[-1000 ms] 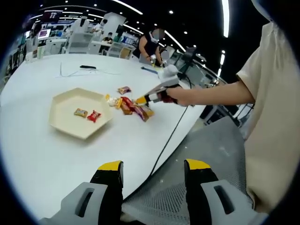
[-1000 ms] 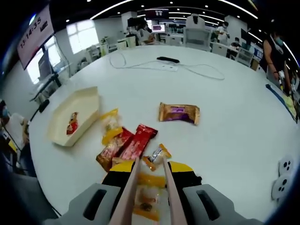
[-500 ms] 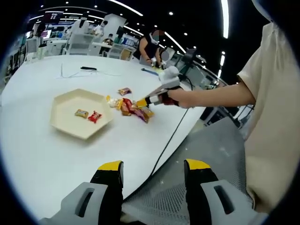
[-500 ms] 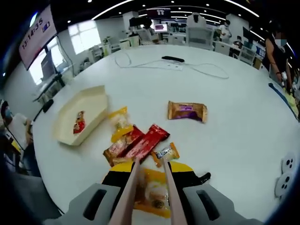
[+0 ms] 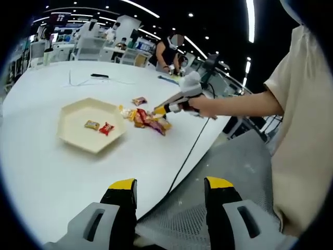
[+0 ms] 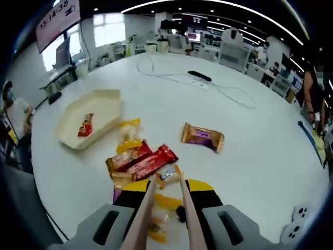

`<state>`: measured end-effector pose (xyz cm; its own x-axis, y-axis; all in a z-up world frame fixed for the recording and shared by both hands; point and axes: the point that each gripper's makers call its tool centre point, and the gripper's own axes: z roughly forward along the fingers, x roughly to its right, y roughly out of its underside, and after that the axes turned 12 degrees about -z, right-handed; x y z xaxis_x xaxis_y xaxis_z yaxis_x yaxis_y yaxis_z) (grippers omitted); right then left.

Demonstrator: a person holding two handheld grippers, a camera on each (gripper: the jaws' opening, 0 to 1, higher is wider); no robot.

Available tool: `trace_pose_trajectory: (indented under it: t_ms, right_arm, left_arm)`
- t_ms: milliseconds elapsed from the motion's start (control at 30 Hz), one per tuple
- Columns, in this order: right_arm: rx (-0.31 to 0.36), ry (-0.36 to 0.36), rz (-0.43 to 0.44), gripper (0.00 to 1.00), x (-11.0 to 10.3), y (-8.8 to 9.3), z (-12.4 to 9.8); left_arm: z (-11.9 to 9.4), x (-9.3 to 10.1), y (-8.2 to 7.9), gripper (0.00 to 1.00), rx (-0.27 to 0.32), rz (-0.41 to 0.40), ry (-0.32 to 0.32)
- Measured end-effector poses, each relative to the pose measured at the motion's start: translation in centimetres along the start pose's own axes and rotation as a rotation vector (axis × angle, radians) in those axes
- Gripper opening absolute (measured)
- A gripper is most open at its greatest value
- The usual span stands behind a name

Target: Place the target food into the container with the food tongs after gripping and lifting it, then release it inside without dropping or visibly crushing the food.

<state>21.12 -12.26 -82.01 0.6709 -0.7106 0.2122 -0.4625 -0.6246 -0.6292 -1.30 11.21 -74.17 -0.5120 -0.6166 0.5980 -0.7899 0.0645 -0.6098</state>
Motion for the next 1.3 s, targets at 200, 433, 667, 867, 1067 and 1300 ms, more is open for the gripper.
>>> trace_pose_trajectory:
  t_ms: [200,433,667,867,1067,1300]
  right_arm:
    - [-0.008,-0.051,-0.07,0.25,0.2,-0.5,0.8]
    - [-0.034,-0.115,-0.104,0.26,-0.4,-0.3,1.7]
    - [-0.046,-0.125,-0.112,0.26,-0.6,0.0,2.0]
    - [-0.047,-0.128,-0.116,0.26,-0.3,0.0,2.3]
    - [-0.055,-0.137,-0.105,0.25,-0.1,0.4,2.7]
    - [-0.054,-0.14,-0.091,0.24,-0.2,0.4,2.7]
  left_arm:
    - [0.2,0.1,-0.1,0.51,-0.002,0.0,0.002]
    - [0.2,-0.1,-0.1,0.51,-0.004,-0.003,-0.002]
    - [0.1,-0.3,-0.1,0.51,-0.005,-0.008,-0.007]
    - [0.2,-0.2,0.1,0.51,-0.009,-0.007,-0.004]
    - [0.0,-0.4,0.4,0.51,-0.014,-0.014,-0.009]
    - [0.0,-0.5,0.2,0.51,-0.01,-0.013,-0.011]
